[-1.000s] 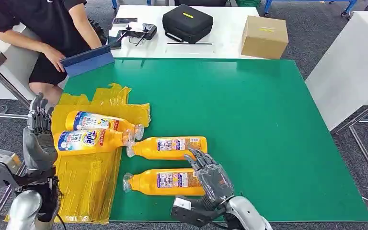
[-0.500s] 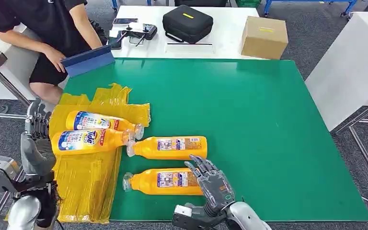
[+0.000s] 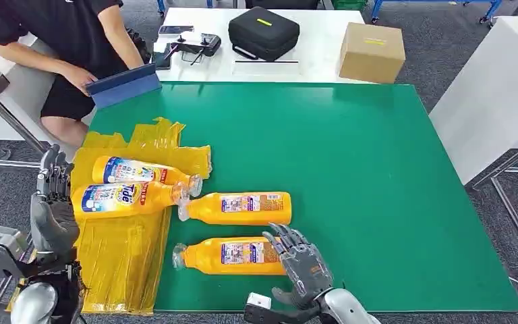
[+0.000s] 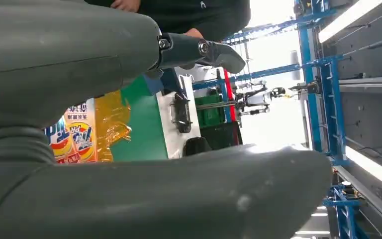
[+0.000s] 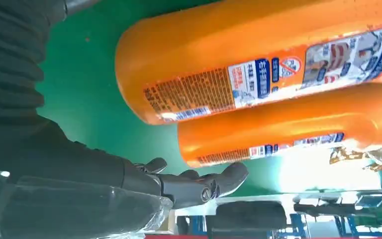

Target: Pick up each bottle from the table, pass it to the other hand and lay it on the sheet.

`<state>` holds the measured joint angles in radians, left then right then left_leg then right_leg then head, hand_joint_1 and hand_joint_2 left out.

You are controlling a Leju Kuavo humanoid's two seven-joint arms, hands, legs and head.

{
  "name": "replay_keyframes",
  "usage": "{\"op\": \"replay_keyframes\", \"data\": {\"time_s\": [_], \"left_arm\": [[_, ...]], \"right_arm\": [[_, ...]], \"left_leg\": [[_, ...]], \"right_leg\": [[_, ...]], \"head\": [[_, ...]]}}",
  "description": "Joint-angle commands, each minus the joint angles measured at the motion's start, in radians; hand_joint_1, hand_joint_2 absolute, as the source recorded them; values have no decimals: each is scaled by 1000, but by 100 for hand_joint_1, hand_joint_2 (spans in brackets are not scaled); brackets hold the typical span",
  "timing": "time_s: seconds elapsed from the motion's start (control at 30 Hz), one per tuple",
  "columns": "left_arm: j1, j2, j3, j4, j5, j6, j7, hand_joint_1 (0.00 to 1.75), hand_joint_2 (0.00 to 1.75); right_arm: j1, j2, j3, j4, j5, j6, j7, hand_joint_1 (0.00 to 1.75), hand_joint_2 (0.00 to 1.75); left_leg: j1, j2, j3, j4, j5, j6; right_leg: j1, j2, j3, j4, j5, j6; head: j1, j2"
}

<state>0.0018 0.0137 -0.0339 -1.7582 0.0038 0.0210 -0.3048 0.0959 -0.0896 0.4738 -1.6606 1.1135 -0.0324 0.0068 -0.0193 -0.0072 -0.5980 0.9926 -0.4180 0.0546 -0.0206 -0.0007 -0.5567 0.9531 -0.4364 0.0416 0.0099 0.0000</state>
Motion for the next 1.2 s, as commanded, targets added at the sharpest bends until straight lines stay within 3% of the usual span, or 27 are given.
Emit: {"op": "replay_keyframes", "data": {"time_s": [0.03,0.5,0.63,1.2], "left_arm": [[-16,-11,19,21,2,-6,2,0,0],[-89,-4,-19,95,14,-34,3,0,0],[-91,-3,-32,87,20,-31,9,0,0],[-125,0,-52,119,36,-20,13,0,0]], "right_arm": [[-41,2,11,112,-6,13,5,0,175],[-189,-16,40,303,-87,18,-14,0,175],[-255,16,76,374,-104,24,-5,0,175],[-311,61,144,483,-123,18,-7,0,175]], "left_leg": [[1,1,3,-1,-1,-4],[1,0,3,-1,0,-3],[1,2,4,-1,0,-3],[2,2,4,0,0,-5]], "right_leg": [[1,1,4,-2,0,-2],[1,0,3,-2,1,-2],[1,1,4,-2,1,-2],[1,1,4,-1,0,-3]], "head": [[0,0],[0,0],[0,0],[0,0]]}}
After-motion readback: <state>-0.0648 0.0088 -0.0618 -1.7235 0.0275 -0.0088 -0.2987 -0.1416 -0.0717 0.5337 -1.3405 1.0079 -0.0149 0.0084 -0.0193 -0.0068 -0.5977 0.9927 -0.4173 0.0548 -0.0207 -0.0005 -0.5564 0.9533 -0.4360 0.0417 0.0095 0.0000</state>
